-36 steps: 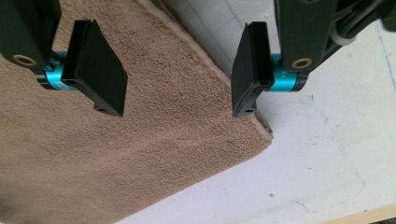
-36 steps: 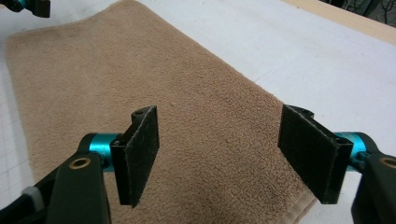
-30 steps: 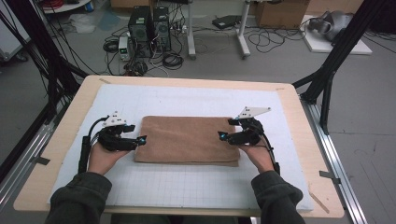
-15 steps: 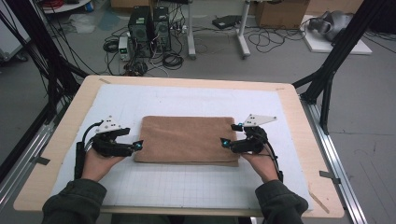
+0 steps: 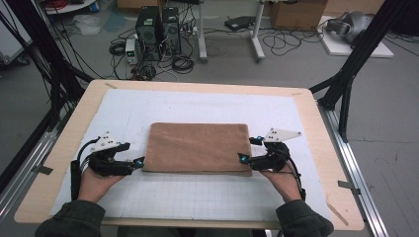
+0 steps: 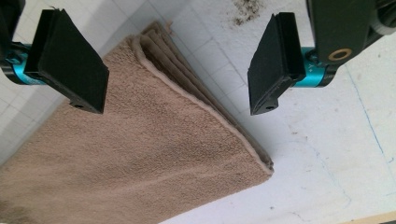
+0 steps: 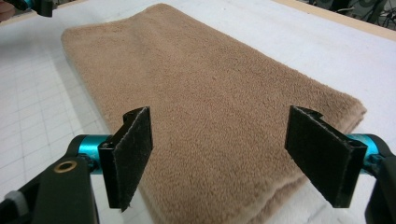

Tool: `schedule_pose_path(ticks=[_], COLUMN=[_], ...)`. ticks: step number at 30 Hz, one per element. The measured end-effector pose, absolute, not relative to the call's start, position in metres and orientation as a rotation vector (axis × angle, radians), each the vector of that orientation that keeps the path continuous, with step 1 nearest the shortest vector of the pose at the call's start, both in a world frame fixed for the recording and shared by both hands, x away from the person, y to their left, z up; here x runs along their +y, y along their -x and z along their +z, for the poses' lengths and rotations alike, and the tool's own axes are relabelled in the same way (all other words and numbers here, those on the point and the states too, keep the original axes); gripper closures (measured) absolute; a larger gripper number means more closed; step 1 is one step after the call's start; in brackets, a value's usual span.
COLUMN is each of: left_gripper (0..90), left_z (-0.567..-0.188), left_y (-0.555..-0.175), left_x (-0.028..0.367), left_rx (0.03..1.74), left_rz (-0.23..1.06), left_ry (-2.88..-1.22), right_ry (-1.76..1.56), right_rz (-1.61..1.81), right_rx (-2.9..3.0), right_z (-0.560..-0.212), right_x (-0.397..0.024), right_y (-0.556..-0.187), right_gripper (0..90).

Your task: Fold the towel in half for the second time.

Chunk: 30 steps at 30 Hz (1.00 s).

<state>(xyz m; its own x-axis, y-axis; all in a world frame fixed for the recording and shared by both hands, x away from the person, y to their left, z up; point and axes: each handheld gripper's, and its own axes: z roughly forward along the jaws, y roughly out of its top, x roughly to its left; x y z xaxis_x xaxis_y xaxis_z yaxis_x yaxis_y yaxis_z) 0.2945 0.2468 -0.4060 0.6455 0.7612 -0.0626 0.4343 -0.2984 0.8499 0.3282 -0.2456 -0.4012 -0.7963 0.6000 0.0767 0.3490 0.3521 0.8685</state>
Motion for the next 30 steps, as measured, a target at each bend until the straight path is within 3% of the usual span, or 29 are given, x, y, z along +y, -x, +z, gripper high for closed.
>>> schedule_pose_path(ticks=[30], left_gripper=[20.0], left_z=[-0.411], left_y=[-0.249], left_x=[0.261], left_rx=[0.938], left_rz=[0.47], left_ry=[-1.927], right_ry=[-0.902], right_rz=[1.411], right_rx=[2.31], right_z=[-0.411], right_x=[-0.283], right_y=[-0.279], right_gripper=[20.9])
